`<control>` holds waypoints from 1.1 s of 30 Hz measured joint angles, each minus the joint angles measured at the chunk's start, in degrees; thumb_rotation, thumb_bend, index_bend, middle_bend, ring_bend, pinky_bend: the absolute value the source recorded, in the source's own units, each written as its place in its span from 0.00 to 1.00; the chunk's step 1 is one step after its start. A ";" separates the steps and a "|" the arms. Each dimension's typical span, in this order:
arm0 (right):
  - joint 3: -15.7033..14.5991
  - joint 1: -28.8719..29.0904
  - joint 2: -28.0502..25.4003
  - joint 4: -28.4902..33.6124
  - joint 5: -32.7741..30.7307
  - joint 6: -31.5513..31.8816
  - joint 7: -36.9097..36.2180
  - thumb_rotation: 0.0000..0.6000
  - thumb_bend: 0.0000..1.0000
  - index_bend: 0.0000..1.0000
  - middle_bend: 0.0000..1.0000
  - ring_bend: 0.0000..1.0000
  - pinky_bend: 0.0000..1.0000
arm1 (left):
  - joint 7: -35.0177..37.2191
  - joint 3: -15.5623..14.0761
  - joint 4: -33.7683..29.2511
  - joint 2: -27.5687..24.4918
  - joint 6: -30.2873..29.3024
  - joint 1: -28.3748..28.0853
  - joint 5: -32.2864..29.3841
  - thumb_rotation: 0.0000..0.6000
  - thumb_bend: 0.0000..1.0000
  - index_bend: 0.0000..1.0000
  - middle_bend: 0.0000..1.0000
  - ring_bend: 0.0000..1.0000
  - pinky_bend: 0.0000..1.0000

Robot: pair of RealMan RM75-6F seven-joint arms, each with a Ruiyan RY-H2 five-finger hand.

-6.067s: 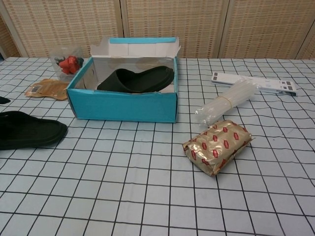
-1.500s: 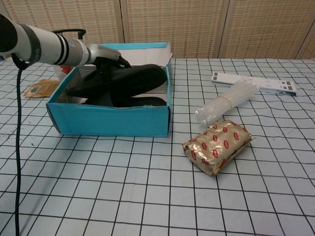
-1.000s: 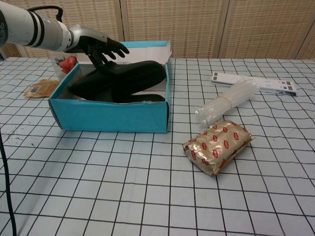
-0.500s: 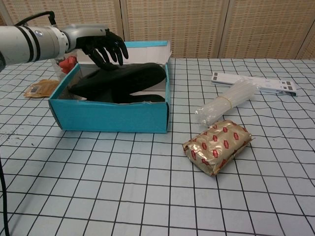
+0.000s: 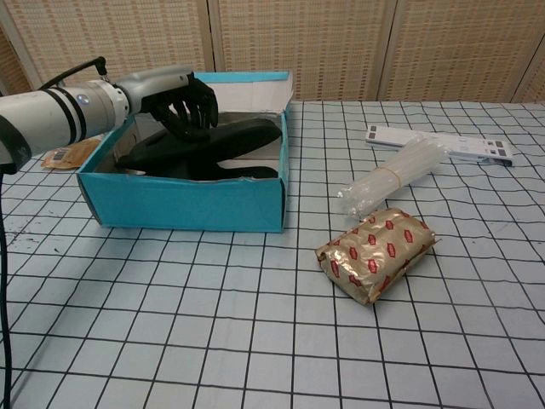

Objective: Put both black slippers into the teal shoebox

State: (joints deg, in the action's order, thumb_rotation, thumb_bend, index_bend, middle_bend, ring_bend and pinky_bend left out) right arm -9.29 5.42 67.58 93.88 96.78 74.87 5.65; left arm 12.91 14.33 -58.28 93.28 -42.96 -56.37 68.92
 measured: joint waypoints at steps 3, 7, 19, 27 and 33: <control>-0.09 0.14 -0.09 0.02 0.04 -0.26 -0.11 1.00 0.15 0.00 0.00 0.00 0.00 | 0.23 0.57 1.55 1.16 -0.23 -0.13 -0.34 1.00 0.47 0.59 0.60 0.50 0.51; -0.20 0.21 -0.20 0.13 0.12 -0.38 -0.31 1.00 0.15 0.00 0.00 0.00 0.00 | -0.16 1.25 4.35 3.51 -1.51 -0.29 -0.74 1.00 0.58 0.70 0.71 0.61 0.62; -0.42 0.46 -0.75 0.37 0.38 -0.54 -1.39 1.00 0.15 0.00 0.00 0.00 0.00 | -2.42 0.66 13.24 10.82 -0.04 -1.76 -0.63 1.00 0.60 0.75 0.76 0.66 0.67; -0.37 0.62 -0.79 0.24 0.28 -0.75 -1.64 1.00 0.14 0.00 0.00 0.00 0.00 | -0.85 0.44 15.41 11.32 2.17 -1.98 0.04 1.00 0.60 0.73 0.75 0.65 0.65; -0.52 0.47 -0.71 0.35 0.55 -0.51 -1.34 1.00 0.15 0.00 0.00 0.00 0.00 | 4.22 -0.45 11.61 7.79 1.81 -0.85 3.00 1.00 0.46 0.23 0.26 0.20 0.28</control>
State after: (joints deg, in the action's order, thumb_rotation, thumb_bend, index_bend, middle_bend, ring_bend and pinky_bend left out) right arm -9.81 5.89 66.88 94.23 97.33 74.37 4.32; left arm 17.13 13.88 -46.68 101.06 -41.16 -57.22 71.92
